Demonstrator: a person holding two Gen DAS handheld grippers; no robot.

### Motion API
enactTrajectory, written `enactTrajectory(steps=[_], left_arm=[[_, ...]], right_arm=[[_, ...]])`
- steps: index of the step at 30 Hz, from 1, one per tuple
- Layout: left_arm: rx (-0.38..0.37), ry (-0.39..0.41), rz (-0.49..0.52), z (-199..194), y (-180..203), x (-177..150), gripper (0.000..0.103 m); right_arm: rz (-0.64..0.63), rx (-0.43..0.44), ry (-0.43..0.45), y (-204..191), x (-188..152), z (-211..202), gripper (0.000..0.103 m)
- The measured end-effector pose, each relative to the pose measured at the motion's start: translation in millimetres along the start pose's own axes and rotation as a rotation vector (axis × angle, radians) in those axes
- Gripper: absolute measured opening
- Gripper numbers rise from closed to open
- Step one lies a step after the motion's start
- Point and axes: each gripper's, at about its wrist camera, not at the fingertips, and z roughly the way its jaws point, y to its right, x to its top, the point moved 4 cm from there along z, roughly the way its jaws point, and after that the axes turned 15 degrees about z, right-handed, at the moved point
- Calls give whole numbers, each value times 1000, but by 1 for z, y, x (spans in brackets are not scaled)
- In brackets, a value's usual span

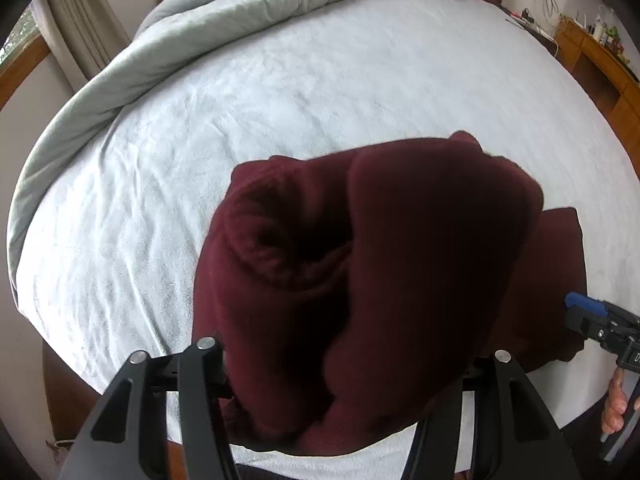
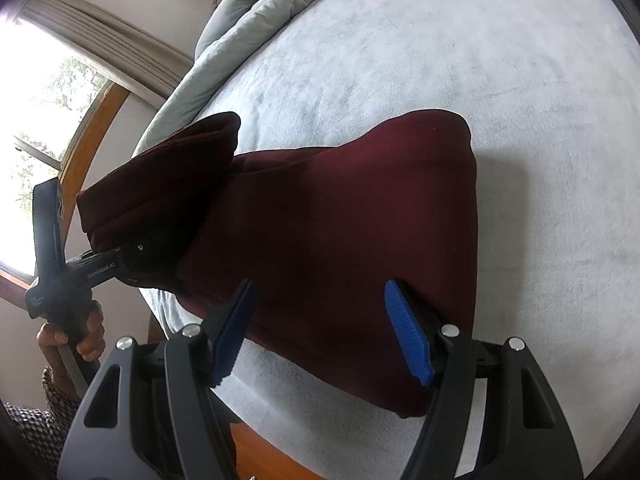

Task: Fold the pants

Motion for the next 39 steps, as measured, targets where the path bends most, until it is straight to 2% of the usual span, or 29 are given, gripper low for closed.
enactTrajectory(steps=[2,10,13,14,15,16,18,20,22,24,26,31,35,39], left_arm=[[16,-5,30,2,0,4,57],[-35,-3,-37,-1,-13,2,57],[-66,13,-95,-18,-22,0,58],[-93,28,-117,-23,-27,0,71],[-131,28,-151,-30,-29,-2,79],[-142,29,-172,-36,-31,-4,80],[-178,105,-178,-56,-31,-3,100],[-124,174,-154,-75,-33,-2,99],[-93,190,-129,-78,-34,1,99],[-116,195,-119,-74,-40,6,99],[-130,193,-118,-72,-37,2,99],[-97,167,-101,-54,-37,0,99],[-93,151,-101,-39,-41,-4,99],[-50,134,-91,-25,-48,-9,99]], right_arm=[[9,4,-1,0,0,0,68],[3,-11,-2,-2,-1,1,70],[5,-12,-2,-2,-1,1,70],[6,-13,-1,-2,-1,1,71],[8,-14,0,-3,0,2,71],[13,-14,2,-4,0,2,71],[24,-3,8,-7,1,2,74],[10,-4,7,-11,1,2,74],[-4,-13,9,-15,0,2,74],[-5,0,10,-19,-1,0,74],[-7,22,9,-24,0,-3,77],[17,68,-4,-33,7,-3,79],[48,141,-27,-51,16,2,83],[67,202,-51,-73,27,9,85]])
